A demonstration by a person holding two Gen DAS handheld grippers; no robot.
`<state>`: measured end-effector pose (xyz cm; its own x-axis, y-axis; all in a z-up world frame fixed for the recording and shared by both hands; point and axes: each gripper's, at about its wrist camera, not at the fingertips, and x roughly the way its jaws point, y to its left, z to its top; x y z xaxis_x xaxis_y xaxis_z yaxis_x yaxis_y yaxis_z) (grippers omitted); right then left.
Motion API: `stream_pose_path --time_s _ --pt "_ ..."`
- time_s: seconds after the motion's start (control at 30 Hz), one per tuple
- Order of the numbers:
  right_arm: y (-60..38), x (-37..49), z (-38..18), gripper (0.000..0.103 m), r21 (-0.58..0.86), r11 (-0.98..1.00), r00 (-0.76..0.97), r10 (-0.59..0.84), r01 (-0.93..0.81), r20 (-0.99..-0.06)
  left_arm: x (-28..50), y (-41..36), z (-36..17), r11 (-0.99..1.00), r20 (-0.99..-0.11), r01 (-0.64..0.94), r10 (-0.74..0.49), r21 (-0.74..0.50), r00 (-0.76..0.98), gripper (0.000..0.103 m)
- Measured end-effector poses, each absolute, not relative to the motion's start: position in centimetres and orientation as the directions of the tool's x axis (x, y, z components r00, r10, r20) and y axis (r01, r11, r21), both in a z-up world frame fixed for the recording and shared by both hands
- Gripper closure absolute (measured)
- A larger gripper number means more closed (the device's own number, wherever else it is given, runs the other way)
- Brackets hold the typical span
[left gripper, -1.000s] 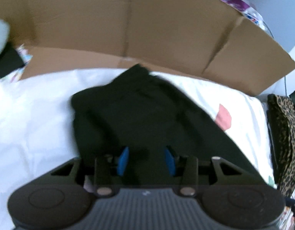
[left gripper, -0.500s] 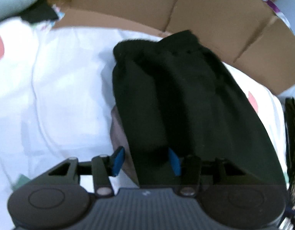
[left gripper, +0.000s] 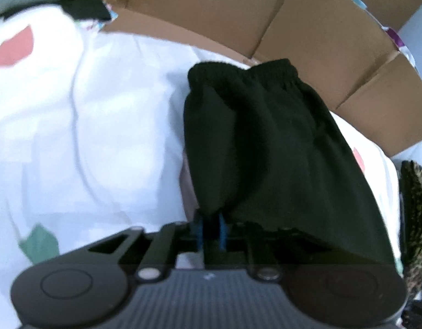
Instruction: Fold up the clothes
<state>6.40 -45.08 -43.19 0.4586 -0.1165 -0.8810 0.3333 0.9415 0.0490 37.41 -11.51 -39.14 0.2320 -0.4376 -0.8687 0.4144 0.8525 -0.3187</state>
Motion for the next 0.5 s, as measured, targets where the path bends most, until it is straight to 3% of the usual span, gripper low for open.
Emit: stream_pose_path --time_s 0.17,0.27,0.5 --pt "-45.2 6.2 -42.2 0.095 0.029 0.943 0.45 -0.131 0.332 -0.883 34.5 -10.5 -38.7 0.835 -0.855 0.399 -0.481 -0.379 0.195 0.073" --pt "-45.2 6.1 -41.1 0.096 0.049 0.947 0.48 -0.117 0.318 -0.869 32.2 -9.9 -38.0 0.82 -0.838 0.398 -0.513 -0.412 0.188 0.06" --pt "-42.7 7.8 -40.4 0.095 0.132 0.963 0.538 -0.016 0.237 -0.843 28.3 -8.1 -37.5 0.816 -0.863 0.427 -0.485 -0.389 0.143 0.06"
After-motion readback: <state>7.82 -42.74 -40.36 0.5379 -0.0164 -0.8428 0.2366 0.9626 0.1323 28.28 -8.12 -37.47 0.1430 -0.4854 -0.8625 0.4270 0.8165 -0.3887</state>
